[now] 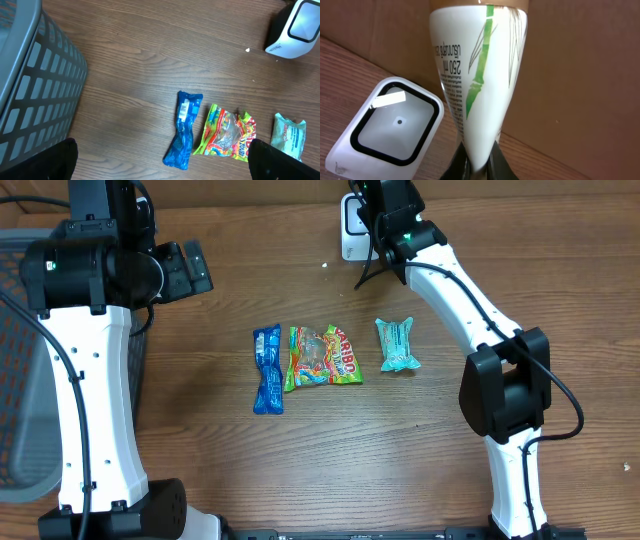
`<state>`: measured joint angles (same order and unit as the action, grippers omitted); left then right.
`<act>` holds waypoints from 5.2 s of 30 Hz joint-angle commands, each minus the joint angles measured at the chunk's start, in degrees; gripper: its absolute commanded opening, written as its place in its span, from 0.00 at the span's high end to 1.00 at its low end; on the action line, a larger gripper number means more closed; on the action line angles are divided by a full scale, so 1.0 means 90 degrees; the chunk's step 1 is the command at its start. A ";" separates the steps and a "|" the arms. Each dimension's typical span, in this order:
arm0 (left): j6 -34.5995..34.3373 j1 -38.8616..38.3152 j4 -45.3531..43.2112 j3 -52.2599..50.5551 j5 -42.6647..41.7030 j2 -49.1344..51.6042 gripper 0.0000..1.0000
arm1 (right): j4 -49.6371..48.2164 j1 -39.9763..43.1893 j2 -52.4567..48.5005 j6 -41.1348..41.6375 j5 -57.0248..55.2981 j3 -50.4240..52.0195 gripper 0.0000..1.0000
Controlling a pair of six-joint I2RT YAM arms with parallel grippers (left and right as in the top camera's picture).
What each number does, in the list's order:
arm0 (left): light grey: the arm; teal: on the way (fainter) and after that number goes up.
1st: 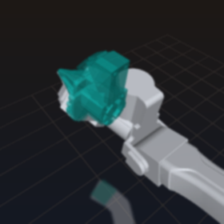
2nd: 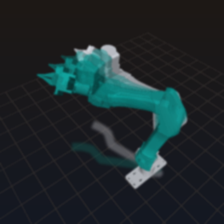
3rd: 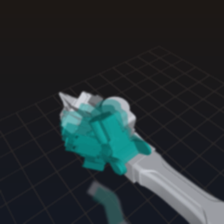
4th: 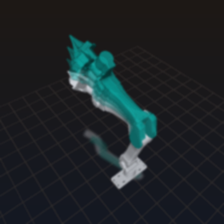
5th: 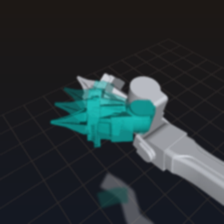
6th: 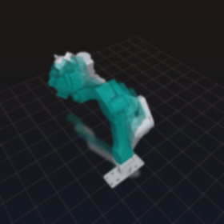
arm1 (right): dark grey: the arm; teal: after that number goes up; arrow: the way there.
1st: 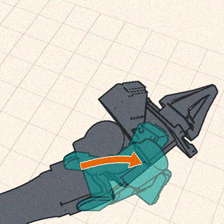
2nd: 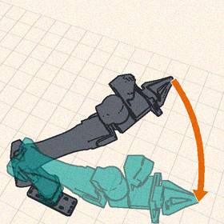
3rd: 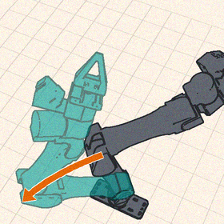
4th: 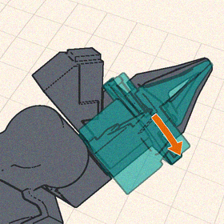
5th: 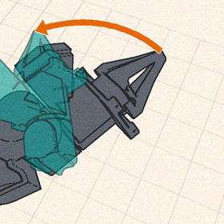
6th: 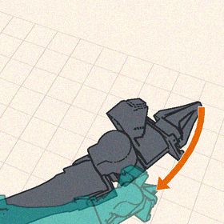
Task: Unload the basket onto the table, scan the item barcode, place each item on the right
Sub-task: 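Hold the white tube's barcode in front of the scanner window, then carry the white tube right and drop it at the table's right edge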
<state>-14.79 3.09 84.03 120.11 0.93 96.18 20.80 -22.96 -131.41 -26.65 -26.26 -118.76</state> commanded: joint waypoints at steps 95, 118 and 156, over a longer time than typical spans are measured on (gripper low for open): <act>0.0073 -0.0012 -0.0022 0.0121 0.0063 -0.0019 0.00 | -0.0049 -0.1105 -0.0760 -0.0435 -0.2642 -0.0134 0.96; 0.0073 -0.0012 -0.0022 0.0121 0.0063 -0.0019 0.01 | 0.6042 0.1613 0.2735 0.3123 0.4894 0.0153 0.96; 0.0073 -0.0012 -0.0022 0.0121 0.0061 -0.0019 0.00 | 0.2647 0.4413 0.2730 0.4175 0.3716 0.4940 0.96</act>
<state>-14.79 3.09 84.03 120.11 0.95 96.18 44.58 15.42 -107.94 4.99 16.34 -73.08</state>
